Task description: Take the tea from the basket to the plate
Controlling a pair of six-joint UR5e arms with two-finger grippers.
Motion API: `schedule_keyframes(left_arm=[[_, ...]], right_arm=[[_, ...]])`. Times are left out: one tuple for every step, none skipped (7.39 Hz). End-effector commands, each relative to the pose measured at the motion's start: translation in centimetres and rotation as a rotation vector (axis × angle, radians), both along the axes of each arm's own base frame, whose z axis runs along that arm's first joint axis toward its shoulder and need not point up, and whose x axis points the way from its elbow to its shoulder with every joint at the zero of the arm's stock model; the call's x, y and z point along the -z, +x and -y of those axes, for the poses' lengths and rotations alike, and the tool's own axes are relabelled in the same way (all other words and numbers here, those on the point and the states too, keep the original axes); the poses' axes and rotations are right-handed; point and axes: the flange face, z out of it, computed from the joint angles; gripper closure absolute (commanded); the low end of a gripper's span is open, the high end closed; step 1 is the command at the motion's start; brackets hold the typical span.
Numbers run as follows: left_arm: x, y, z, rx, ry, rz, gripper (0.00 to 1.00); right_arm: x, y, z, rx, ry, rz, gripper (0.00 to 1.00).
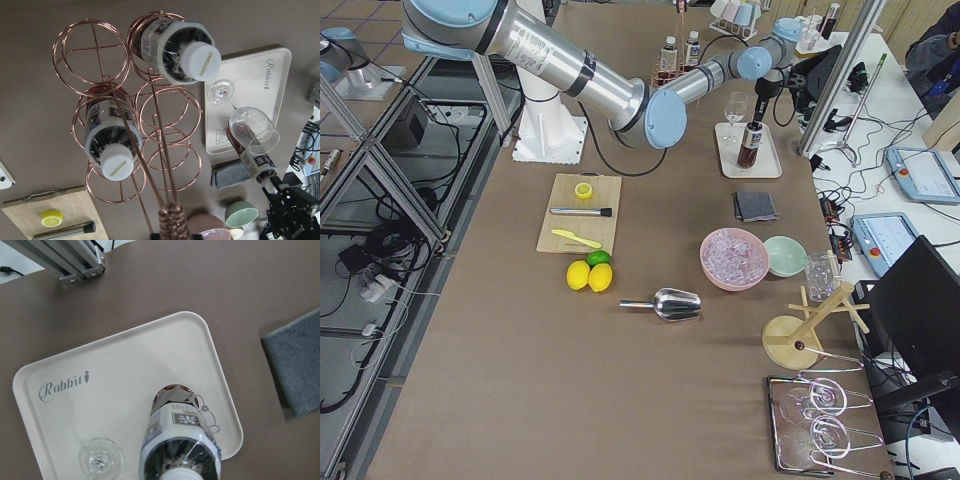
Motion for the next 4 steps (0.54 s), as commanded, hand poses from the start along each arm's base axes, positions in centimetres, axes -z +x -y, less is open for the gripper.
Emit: schedule_keyframes(left_arm=[[0.21,0.33,-0.05,-0.02,0.122,0.017,1.0],[0.28,0.33,-0.05,-0.027,0.189,0.026,1.0],[0.19,0.27,-0.01,-0.032,0.237,0.035,1.0],[-0.19,0.05,0.12,-0.044,0.301,0.053,1.0]], right_arm=[[0.12,-0.38,-0.22,0.006,0.002,0.0,0.38],[0.12,-0.39,-0.22,0.006,0.003,0.0,0.19],[0.12,-0.5,-0.29,0.008,0.004,0.0,0.11],[0.84,-0.33,-0.31,0.013,0.018,0.006,0.05]])
